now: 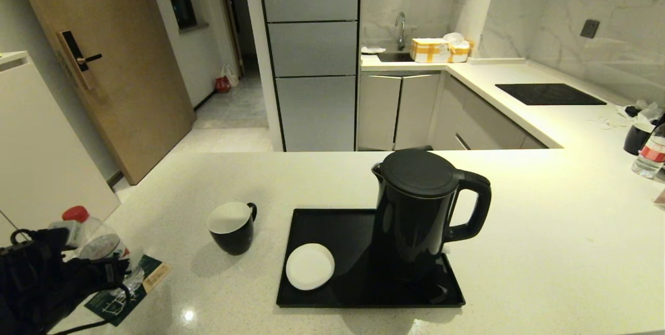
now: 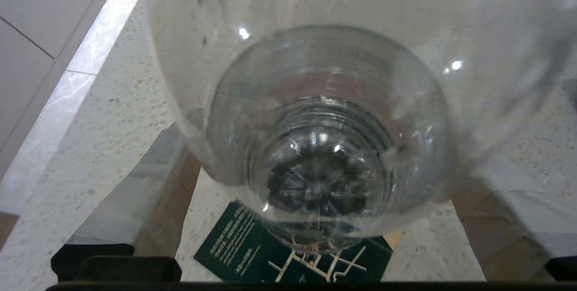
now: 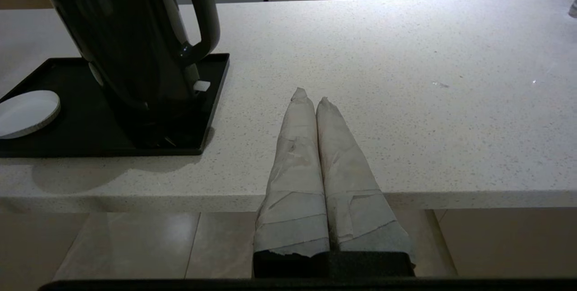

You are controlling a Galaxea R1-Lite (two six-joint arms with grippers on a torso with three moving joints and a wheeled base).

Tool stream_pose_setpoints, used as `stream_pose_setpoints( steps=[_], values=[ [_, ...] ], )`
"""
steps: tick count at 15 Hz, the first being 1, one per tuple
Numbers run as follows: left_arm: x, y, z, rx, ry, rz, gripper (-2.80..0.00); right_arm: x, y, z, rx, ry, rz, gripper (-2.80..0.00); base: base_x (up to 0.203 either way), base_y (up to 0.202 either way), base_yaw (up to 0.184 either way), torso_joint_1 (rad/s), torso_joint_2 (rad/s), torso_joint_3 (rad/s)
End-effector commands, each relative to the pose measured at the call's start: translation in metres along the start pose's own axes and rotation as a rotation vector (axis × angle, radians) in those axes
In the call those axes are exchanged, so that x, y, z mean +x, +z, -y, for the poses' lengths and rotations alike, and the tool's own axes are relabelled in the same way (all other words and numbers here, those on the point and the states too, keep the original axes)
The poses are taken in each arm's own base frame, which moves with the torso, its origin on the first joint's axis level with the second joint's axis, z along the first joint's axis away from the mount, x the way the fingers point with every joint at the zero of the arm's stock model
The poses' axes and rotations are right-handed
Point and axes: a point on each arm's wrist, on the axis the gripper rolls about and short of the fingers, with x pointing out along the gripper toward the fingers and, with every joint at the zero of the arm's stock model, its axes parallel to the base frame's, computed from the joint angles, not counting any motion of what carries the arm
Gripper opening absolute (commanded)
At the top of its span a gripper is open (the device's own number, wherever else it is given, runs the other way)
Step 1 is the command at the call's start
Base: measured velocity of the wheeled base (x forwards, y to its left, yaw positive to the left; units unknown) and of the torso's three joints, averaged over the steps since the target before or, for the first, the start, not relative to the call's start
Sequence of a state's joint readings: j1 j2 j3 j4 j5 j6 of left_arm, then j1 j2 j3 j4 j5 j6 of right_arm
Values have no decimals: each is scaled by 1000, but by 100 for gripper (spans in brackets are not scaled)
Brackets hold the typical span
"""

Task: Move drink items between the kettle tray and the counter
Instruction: Return the bottled water to its original position

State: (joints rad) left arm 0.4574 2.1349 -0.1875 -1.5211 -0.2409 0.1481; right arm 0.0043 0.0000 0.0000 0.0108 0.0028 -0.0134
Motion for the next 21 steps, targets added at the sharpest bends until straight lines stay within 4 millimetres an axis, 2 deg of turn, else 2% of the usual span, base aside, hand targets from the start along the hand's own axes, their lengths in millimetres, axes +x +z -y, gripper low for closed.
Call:
stream_pose_setpoints(
  steps=[1, 2, 8, 11, 14, 16, 18, 21],
  values=[
    [4, -3, 0, 0, -6, -6, 0, 0, 0, 0, -2, 1, -3, -280, 0, 0, 0, 0, 0, 0],
    [5, -4, 0, 0, -7, -8, -280, 0, 0, 0, 0, 1, -3, -280, 0, 0, 0, 0, 0, 0],
    [4, -1, 3, 8, -17, 0, -280, 0, 0, 0, 0, 1, -3, -280, 0, 0, 0, 0, 0, 0],
    [-6, 14, 3, 16, -14, 63, -280, 0, 0, 0, 0, 1, -3, -280, 0, 0, 0, 0, 0, 0],
    [-36, 60, 14, 48, -29, 244, -280, 0, 0, 0, 0, 1, -3, -280, 0, 0, 0, 0, 0, 0],
    [-59, 87, 30, 49, -85, 258, -280, 0, 0, 0, 0, 1, -3, -280, 0, 0, 0, 0, 0, 0],
    [-82, 111, 56, 25, -205, 157, -280, 0, 0, 0, 0, 1, -3, -280, 0, 0, 0, 0, 0, 0],
    [-107, 137, 120, 95, -494, 57, -280, 0, 0, 0, -1, 1, -3, -280, 0, 0, 0, 0, 0, 0]
  ],
)
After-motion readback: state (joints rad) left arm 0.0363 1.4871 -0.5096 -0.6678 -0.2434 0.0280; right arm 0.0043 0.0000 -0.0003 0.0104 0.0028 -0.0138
